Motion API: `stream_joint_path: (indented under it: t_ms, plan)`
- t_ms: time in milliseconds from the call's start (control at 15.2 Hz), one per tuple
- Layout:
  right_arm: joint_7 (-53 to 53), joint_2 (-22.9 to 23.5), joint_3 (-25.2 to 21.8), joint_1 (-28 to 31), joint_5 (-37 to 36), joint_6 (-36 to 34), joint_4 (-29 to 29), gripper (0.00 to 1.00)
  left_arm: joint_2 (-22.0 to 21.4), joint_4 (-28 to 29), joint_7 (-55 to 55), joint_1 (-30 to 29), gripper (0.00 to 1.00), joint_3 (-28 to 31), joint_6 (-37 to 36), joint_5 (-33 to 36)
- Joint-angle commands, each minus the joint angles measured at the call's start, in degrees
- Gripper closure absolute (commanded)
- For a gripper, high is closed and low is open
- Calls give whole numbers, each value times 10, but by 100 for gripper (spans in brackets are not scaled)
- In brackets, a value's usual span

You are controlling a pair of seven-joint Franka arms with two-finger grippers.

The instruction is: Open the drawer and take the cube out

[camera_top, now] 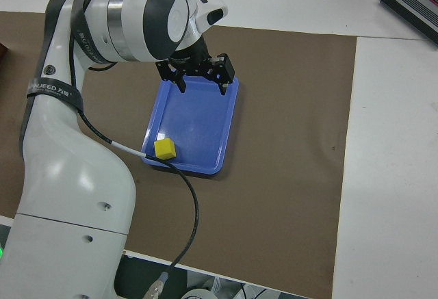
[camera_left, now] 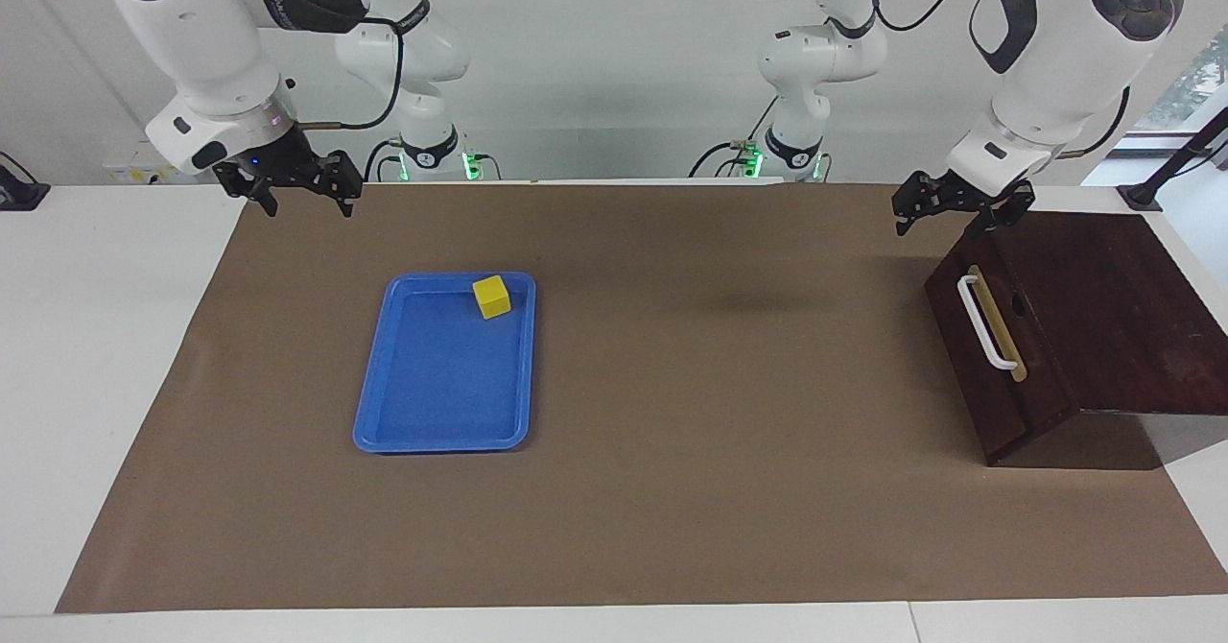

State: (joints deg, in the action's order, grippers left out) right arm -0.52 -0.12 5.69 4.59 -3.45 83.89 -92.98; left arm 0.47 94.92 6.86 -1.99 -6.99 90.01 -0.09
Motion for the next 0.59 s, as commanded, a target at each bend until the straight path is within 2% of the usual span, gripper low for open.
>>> stream_joint_path:
  t_ms: [0,528]
  plan:
    - [10,-4,-17,1,27,15,-15,0,-15,10,5,-1,0,4,0,6]
    - [10,2,-20,1,28,9,3,0,-16,10,6,-5,0,5,-1,7]
